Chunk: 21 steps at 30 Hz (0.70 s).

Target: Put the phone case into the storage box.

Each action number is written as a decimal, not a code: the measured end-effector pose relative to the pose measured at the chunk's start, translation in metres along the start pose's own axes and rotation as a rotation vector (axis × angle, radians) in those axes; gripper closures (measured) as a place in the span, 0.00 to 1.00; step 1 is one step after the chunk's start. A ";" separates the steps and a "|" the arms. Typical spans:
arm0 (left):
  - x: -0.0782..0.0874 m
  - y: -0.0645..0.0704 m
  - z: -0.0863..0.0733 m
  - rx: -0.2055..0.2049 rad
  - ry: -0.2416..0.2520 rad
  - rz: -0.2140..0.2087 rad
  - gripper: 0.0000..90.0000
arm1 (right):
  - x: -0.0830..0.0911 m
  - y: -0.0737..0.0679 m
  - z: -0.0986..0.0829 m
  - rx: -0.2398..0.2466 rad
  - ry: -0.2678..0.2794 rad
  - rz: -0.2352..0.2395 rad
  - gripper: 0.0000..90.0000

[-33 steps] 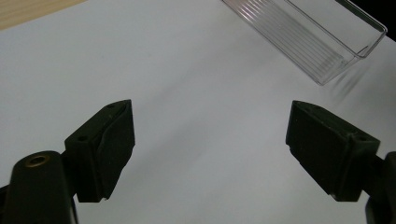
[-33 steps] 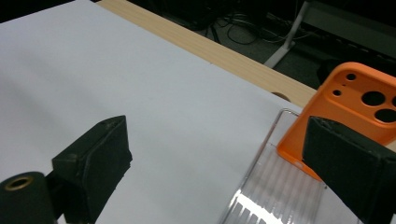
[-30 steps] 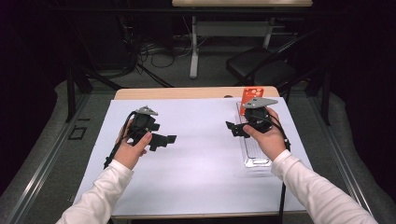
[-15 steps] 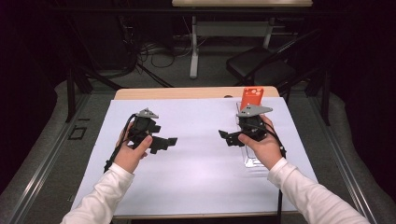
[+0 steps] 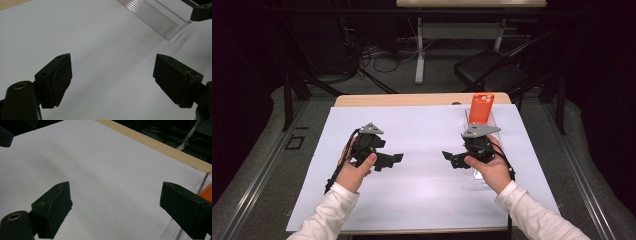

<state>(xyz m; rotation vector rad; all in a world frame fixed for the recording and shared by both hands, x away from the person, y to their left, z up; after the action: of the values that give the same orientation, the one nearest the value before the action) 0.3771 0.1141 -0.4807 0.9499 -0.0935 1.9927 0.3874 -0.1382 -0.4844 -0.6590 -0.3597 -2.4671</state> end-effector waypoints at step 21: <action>-0.007 0.003 -0.020 0.054 0.061 -0.032 0.18 | 0.003 -0.019 -0.025 0.006 -0.013 0.014 0.11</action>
<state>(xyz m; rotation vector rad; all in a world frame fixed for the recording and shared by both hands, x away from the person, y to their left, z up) 0.3655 0.1154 -0.4989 0.9190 0.0093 2.0020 0.3644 -0.1336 -0.5063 -0.6727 -0.3663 -2.4484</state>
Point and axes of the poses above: each handheld gripper's, and its own axes: x roughly backward along the jaws, z roughly out of its top, y roughly to its right, the point moved 6 cm from there along -x, roughly forward along the jaws, and after that the axes turned 10 degrees about -z, right-handed, at the moved point
